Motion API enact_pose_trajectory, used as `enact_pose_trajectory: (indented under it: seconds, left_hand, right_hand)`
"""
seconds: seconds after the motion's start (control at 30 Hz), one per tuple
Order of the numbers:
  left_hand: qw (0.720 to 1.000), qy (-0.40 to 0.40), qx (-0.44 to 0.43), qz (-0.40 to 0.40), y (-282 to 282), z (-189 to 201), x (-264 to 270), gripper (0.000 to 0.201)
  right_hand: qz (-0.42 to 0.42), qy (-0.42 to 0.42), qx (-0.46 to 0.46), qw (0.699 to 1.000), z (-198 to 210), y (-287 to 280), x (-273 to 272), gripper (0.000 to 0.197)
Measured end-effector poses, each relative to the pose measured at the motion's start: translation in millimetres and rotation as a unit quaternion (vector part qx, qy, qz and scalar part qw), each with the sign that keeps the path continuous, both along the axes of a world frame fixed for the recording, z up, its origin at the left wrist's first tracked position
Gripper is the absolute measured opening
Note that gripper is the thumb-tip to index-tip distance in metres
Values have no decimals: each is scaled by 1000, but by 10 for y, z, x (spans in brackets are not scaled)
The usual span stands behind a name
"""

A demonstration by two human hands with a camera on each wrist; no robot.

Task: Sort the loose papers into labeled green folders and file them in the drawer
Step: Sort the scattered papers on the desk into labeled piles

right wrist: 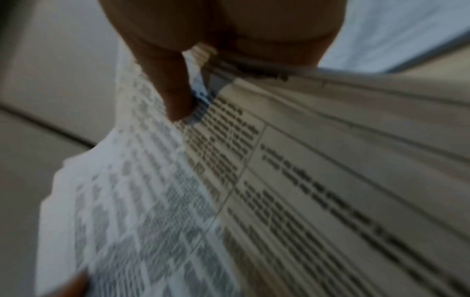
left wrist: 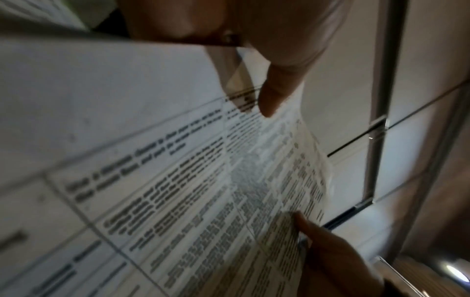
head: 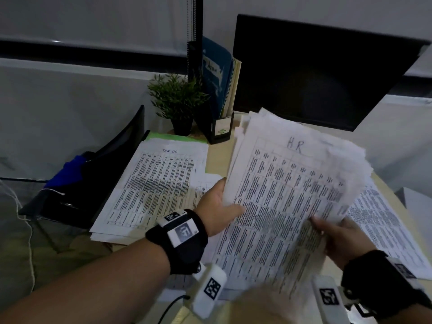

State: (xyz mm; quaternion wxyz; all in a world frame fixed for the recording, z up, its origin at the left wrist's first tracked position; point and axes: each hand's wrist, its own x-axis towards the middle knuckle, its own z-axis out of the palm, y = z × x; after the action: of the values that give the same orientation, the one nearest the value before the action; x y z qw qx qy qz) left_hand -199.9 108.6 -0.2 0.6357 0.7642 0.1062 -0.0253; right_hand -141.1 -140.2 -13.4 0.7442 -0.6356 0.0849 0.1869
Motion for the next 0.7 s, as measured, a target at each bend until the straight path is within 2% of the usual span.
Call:
enact_pose_trajectory:
  seconds: [0.07, 0.1, 0.17, 0.2, 0.27, 0.37, 0.43, 0.5, 0.6, 0.67, 0.7]
  left_hand:
    - [999, -40, -4, 10, -70, 97, 11, 38]
    - [998, -64, -3, 17, -109, 156, 16, 36]
    - [992, -119, -4, 36, -177, 297, 19, 31]
    - [990, -136, -8, 47, -195, 371, 11, 28]
    - [985, -162, -20, 55, -199, 515, 9, 31]
    - [984, -170, -26, 47, -140, 642, 35, 44]
    - [989, -147, 3, 30, -112, 667, 69, 44]
    - [992, -115, 49, 3, -134, 630, 102, 42]
    - [988, -52, 148, -1, -124, 432, 162, 44]
    - [962, 45, 268, -15, -84, 166, 143, 55]
    - [936, 116, 330, -42, -53, -20, 88, 60]
  right_hand:
    - [-43, -85, -38, 995, 130, 20, -35, 46]
    - [-63, -135, -51, 987, 192, 28, -65, 49]
    - [-114, -211, -80, 968, 370, 54, -151, 24]
    - [-131, -246, -93, 956, 473, 63, -199, 20]
    - [-141, -294, -117, 938, 628, 52, -267, 24]
    - [-133, -329, -73, 932, 738, 13, -338, 25]
    - [-115, -328, -74, 935, 704, 5, -315, 25]
    - [-106, -308, -127, 937, 603, -15, -257, 26]
    - [-144, -271, -147, 940, 527, -70, -196, 12]
    - [-178, -269, -161, 933, 538, -148, -175, 8]
    - [-193, -270, -170, 928, 549, -203, -171, 7]
